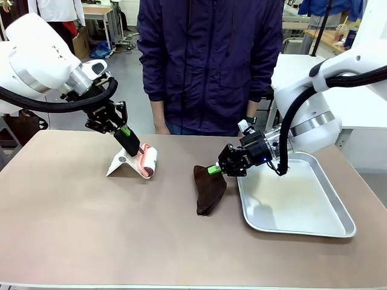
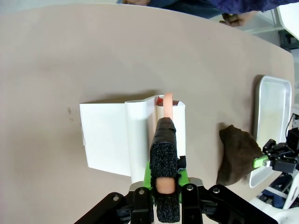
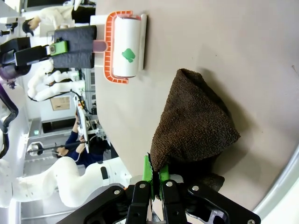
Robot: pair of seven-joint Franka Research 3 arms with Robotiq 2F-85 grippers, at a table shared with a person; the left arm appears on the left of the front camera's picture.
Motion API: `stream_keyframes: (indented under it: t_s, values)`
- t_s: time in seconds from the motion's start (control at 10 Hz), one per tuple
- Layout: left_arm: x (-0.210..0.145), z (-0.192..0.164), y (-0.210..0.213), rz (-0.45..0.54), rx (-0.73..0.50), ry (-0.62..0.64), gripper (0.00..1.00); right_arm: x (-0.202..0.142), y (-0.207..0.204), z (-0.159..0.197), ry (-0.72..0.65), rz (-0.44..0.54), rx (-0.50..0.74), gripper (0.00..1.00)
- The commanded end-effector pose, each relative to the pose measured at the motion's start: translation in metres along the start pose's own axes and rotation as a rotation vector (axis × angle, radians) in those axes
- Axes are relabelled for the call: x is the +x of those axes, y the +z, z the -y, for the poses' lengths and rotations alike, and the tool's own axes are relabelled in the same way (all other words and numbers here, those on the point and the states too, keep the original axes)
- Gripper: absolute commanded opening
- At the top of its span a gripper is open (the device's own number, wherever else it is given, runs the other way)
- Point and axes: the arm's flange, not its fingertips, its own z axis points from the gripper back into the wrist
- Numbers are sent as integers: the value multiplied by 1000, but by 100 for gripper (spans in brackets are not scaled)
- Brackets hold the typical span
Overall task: Clean the surface of the table.
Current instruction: Return the Lint Roller and towel to their original positions.
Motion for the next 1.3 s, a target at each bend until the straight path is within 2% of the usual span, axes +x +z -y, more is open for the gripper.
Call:
stream_keyframes:
  t_s: [0.0, 0.1, 0.2, 0.3, 0.4, 0.5, 0.6, 0.7, 0.9, 1.0, 1.2]
  values:
    - [0, -2, -2, 12, 47, -1, 22, -2, -2, 1, 13, -4, 18, 6]
    - [-1, -2, -1, 20, 48, -10, 22, 0, -2, 3, 6, -15, 21, 6]
    - [-2, -2, 0, 19, 56, -24, 35, 1, -3, 5, -6, -32, 30, 47]
    - [-3, -1, 1, 26, 49, -32, 80, 1, -2, 6, -13, -35, 33, 62]
    - [-4, -1, 3, 25, 42, -36, 93, 1, -2, 6, -17, -42, 40, 100]
    - [-5, -1, 6, 31, 49, -33, 100, 2, -2, 6, -20, -44, 40, 100]
    - [-6, -2, 10, 50, 62, -23, 96, 1, -1, 7, -22, -42, 39, 100]
    - [-7, -5, 14, 59, 59, -15, 100, 0, 0, 5, -18, -42, 35, 88]
    - [-10, -7, 22, 75, 62, -6, 100, -4, 2, -5, 7, -54, -1, 100]
    - [-13, -6, 26, 85, 62, -13, 100, -6, 1, -14, 10, -86, -29, 100]
    - [-20, -3, 34, 95, 53, -15, 100, -1, -4, -42, -52, -146, -233, 100]
